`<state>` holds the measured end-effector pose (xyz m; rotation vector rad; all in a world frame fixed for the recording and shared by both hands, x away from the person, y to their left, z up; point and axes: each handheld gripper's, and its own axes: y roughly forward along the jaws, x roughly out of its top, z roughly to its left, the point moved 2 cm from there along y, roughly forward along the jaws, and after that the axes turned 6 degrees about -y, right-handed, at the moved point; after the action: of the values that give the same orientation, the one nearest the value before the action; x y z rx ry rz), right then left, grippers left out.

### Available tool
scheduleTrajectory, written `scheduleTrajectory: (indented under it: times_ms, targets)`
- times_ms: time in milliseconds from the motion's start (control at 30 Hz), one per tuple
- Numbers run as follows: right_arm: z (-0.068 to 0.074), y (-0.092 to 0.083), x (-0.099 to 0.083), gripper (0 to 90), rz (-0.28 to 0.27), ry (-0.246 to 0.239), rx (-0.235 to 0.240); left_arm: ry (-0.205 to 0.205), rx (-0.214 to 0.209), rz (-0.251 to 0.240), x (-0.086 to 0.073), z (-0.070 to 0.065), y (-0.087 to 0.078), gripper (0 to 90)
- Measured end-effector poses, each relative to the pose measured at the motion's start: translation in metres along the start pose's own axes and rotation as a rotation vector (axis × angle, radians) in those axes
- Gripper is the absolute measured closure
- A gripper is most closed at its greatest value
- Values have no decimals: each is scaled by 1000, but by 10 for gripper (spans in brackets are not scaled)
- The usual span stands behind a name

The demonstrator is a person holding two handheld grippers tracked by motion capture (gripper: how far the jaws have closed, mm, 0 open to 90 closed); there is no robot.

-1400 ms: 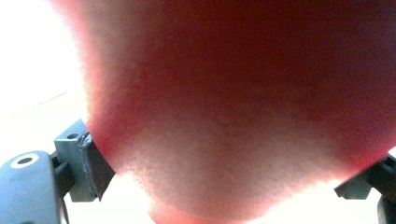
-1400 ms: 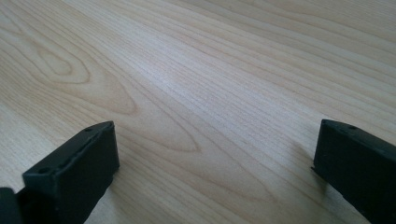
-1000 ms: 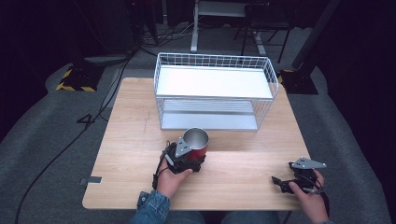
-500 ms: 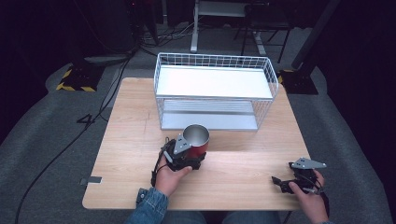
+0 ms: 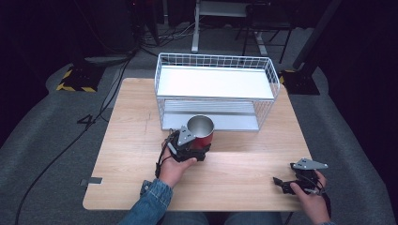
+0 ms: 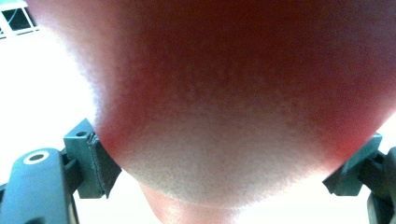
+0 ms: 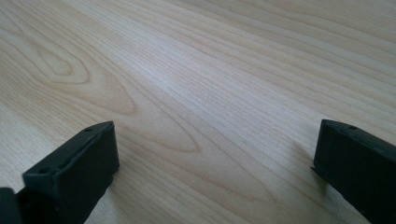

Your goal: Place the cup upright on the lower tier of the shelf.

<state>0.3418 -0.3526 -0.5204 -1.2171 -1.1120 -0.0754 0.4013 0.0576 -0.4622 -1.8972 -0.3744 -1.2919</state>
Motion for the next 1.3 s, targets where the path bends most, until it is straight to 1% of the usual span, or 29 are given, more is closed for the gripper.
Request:
scheduleTrajectory:
  times_ms: [67, 100, 133, 167, 200, 267, 367, 400, 433, 467, 633, 700, 733, 767, 867, 933, 967, 1000, 1033, 1067, 1133, 1167, 1200, 1300]
  targets:
    - [0, 0, 0, 1, 0, 0, 0, 3, 4, -4, 3, 2, 4, 163]
    - [0, 0, 0, 1, 0, 0, 0, -5, 3, -9, 7, 3, 8, 163]
    - [0, 0, 0, 1, 0, 0, 0, -5, 3, -9, 7, 3, 8, 163]
    - [0, 0, 0, 1, 0, 0, 0, -2, 7, -8, 11, 5, 13, 164]
    - [0, 0, 0, 1, 0, 0, 0, -2, 7, -8, 11, 5, 13, 163]
    - [0, 0, 0, 1, 0, 0, 0, 9, 12, -8, 15, 6, 19, 163]
    - [0, 0, 0, 1, -1, 0, 1, -11, 1, -15, 20, 8, 28, 164]
    - [0, 0, 0, 1, -1, 0, 1, -9, 1, -11, 21, 9, 30, 164]
    - [0, 0, 0, 1, -1, 0, 0, -6, 10, -7, 23, 11, 36, 163]
    - [0, 0, 0, 1, 0, 0, 0, -3, 9, -3, 24, 12, 39, 163]
    - [0, 0, 0, 1, 0, 0, -1, -9, 8, 4, 29, 14, 52, 163]
    - [0, 0, 0, 1, -1, 0, 1, 2, 15, 5, 32, 15, 62, 163]
    - [0, 0, 0, 1, -1, 0, 1, 2, 15, 5, 32, 15, 62, 163]
    - [0, 0, 0, 1, -1, 0, 1, 13, 20, 2, 34, 16, 65, 163]
    - [0, 0, 0, 1, -1, 0, 1, 1, 18, -14, 37, 18, 75, 163]
    - [0, 0, 0, 1, -1, 0, 1, -2, 30, -21, 38, 19, 81, 163]
    - [0, 0, 0, 1, -1, 0, 1, -3, 50, -31, 39, 20, 87, 163]
    - [0, 0, 0, 1, -1, 0, 1, -3, 50, -31, 39, 20, 87, 163]
    - [0, 0, 0, 1, 0, 0, 1, 6, 70, -41, 39, 23, 94, 163]
    - [0, 0, 0, 1, 0, 0, 1, 6, 70, -41, 39, 23, 94, 163]
    - [0, 0, 0, 1, -1, 0, 0, 8, 81, -57, 38, 27, 100, 163]
    - [0, 0, 0, 1, 0, -1, -1, 8, 89, -73, 39, 29, 107, 163]
    - [0, 0, 0, 1, 0, -1, -1, 8, 89, -73, 39, 29, 107, 163]
    - [0, 0, 0, 1, -1, 0, 1, 16, 95, -74, 40, 33, 114, 163]
